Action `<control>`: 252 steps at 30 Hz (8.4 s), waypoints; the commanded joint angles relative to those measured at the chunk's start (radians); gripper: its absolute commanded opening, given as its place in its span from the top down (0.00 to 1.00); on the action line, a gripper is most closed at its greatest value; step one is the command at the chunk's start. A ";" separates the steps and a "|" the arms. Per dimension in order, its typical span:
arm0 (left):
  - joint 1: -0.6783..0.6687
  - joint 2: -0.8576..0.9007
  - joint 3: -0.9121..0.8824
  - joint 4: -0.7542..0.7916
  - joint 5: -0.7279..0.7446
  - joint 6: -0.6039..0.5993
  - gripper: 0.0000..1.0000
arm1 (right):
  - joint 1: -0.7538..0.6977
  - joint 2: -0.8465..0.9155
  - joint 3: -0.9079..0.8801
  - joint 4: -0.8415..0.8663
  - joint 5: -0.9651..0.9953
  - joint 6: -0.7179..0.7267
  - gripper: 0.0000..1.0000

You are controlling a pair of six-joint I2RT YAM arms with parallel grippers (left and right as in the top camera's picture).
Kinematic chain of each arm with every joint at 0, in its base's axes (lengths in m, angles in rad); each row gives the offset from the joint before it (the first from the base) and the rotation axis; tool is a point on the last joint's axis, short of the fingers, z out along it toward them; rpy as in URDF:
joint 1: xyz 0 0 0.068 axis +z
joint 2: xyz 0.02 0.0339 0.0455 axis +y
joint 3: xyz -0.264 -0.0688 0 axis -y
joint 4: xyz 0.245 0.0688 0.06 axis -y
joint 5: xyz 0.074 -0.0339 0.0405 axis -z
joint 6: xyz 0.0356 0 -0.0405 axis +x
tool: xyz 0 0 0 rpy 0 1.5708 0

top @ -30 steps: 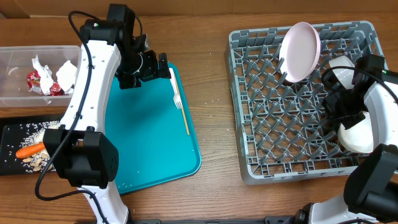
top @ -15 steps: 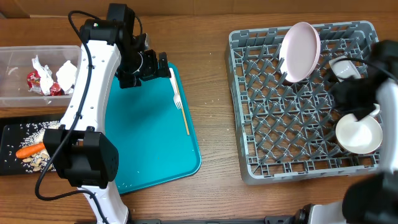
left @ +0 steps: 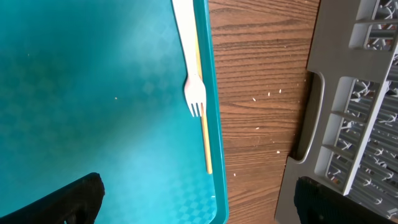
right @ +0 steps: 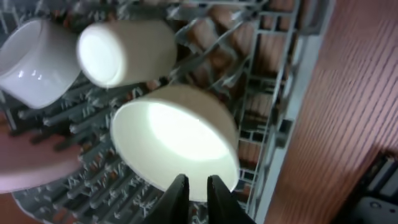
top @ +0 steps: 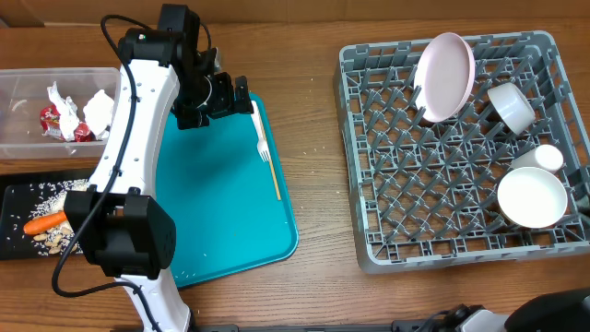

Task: Sort waste into correct bins and load items into the dishwasher rack

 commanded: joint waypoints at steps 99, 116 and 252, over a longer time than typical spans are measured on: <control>-0.002 -0.026 0.007 -0.014 -0.010 -0.006 0.00 | 0.520 0.042 -0.225 0.261 -0.531 -0.145 0.96; -0.002 -0.026 0.007 0.000 -0.009 -0.006 0.00 | 0.520 -0.112 -0.093 0.023 -0.213 -0.143 0.96; -0.002 -0.026 0.007 0.026 -0.010 -0.006 0.00 | 0.676 0.101 -0.206 0.327 0.219 0.127 0.91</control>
